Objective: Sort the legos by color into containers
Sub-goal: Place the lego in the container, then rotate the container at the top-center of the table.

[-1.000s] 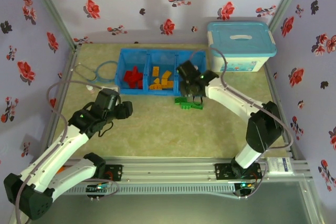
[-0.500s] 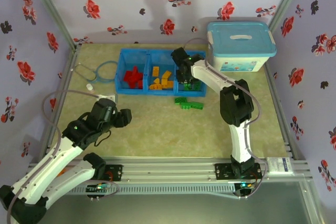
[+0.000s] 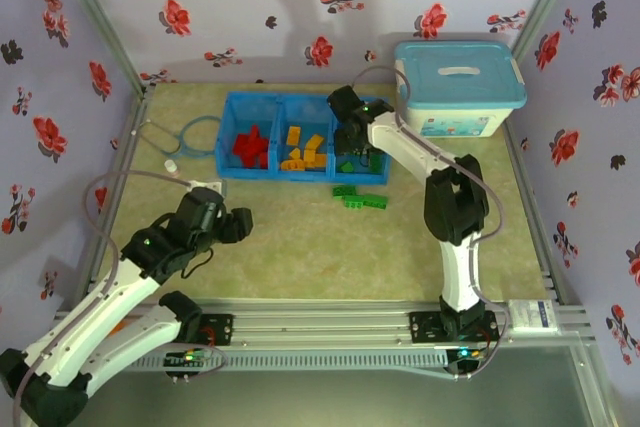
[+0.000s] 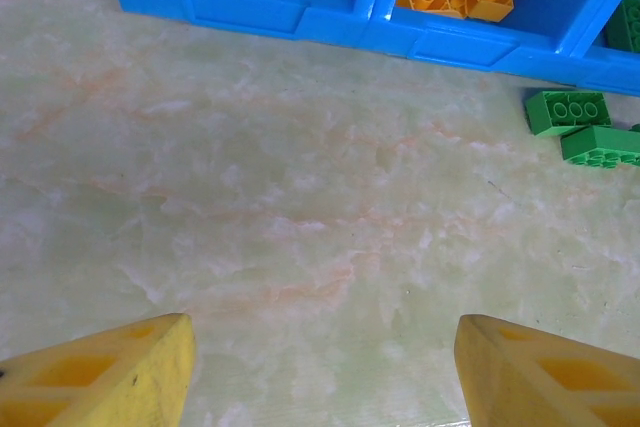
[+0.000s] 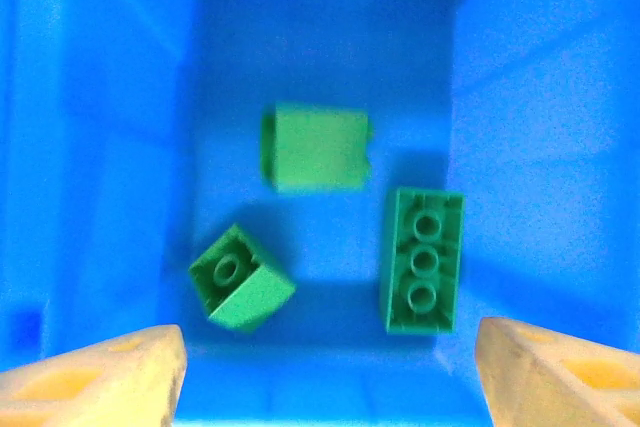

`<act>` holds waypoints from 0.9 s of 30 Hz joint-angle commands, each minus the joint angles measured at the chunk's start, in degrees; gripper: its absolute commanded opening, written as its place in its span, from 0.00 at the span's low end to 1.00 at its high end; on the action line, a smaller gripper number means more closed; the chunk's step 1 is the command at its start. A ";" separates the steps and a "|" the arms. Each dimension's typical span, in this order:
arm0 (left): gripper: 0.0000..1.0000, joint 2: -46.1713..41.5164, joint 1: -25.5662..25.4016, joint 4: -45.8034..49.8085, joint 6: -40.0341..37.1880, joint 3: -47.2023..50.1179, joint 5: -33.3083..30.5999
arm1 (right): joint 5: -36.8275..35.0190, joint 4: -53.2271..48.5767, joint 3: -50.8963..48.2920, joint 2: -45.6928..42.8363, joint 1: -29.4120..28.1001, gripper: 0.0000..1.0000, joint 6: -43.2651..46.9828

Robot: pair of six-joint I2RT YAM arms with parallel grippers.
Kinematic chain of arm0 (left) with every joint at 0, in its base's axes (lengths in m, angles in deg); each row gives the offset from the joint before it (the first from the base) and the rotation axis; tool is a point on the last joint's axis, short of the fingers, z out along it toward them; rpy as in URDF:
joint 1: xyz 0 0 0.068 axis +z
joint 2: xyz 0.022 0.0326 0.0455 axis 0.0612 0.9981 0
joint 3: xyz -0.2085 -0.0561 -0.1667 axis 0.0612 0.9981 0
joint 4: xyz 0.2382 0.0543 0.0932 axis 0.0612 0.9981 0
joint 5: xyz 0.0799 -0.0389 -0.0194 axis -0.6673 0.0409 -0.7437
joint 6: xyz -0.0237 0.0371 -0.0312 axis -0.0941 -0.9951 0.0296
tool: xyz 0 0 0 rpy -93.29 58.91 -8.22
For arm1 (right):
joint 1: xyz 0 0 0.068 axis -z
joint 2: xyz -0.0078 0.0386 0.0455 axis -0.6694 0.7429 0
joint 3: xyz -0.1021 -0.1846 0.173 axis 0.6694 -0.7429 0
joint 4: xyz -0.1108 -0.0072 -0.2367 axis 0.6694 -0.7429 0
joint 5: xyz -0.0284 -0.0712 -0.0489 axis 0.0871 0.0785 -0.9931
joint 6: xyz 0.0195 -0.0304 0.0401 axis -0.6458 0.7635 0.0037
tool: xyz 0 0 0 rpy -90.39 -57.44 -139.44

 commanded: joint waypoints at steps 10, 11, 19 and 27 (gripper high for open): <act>0.70 6.68 -4.61 -6.40 0.59 -0.25 -0.32 | 0.82 10.11 -25.80 -16.14 -1.86 0.53 -4.67; 0.70 7.24 -5.01 -6.79 0.47 -0.47 -0.32 | 1.24 10.22 -26.42 -15.69 -1.27 0.45 -4.65; 0.70 8.76 -6.44 -8.10 0.66 -0.64 -0.58 | 2.31 12.46 -27.59 -10.64 0.96 0.32 -3.72; 0.70 11.26 -7.72 -9.95 0.67 -1.24 -0.58 | 1.12 11.27 -20.83 -3.78 4.93 0.30 -1.87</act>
